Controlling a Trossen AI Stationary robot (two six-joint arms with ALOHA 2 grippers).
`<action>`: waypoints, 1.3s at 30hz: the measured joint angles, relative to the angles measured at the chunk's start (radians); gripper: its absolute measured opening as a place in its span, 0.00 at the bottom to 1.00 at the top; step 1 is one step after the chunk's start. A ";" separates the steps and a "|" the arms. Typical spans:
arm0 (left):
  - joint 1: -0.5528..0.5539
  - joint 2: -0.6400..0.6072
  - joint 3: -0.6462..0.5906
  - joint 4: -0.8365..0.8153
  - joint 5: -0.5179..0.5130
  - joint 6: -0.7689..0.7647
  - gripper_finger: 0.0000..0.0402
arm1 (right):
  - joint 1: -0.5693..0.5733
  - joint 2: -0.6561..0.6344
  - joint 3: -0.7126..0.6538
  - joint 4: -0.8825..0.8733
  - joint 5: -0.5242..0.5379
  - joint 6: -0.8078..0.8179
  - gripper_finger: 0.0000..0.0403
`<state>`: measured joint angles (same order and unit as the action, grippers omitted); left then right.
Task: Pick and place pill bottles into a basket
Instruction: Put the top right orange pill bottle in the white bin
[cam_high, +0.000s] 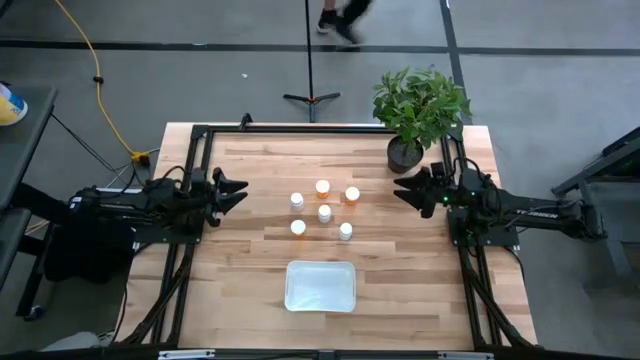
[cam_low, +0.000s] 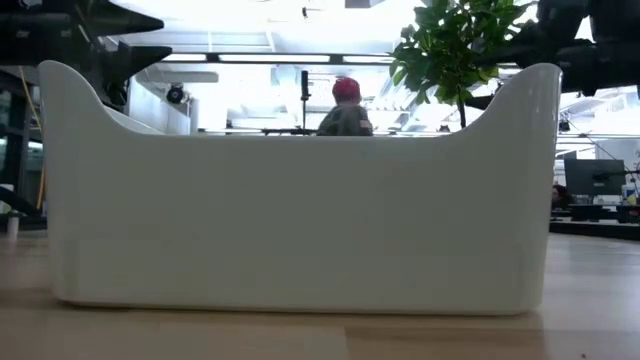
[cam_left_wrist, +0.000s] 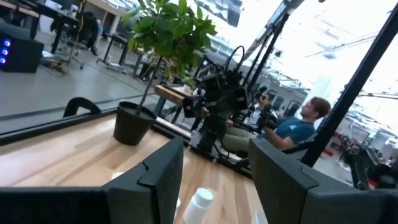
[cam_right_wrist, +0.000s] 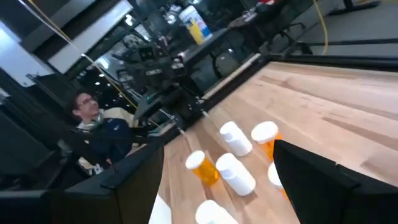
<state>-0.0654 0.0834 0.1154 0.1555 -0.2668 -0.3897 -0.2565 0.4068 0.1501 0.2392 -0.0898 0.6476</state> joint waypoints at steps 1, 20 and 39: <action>0.000 0.000 0.002 -0.003 0.001 0.000 0.54 | 0.000 0.000 0.004 0.004 -0.004 0.000 0.73; 0.000 0.412 0.610 -0.962 0.038 0.099 0.54 | 0.000 0.567 0.737 -0.828 0.072 -0.554 0.73; 0.000 0.698 0.679 -1.049 0.021 0.229 0.54 | 0.000 0.958 0.967 -1.034 0.001 -0.675 0.73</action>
<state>-0.0654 0.7813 0.7944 -0.8936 -0.2460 -0.1608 -0.2565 1.3648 1.1171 -0.7951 -0.0885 -0.0277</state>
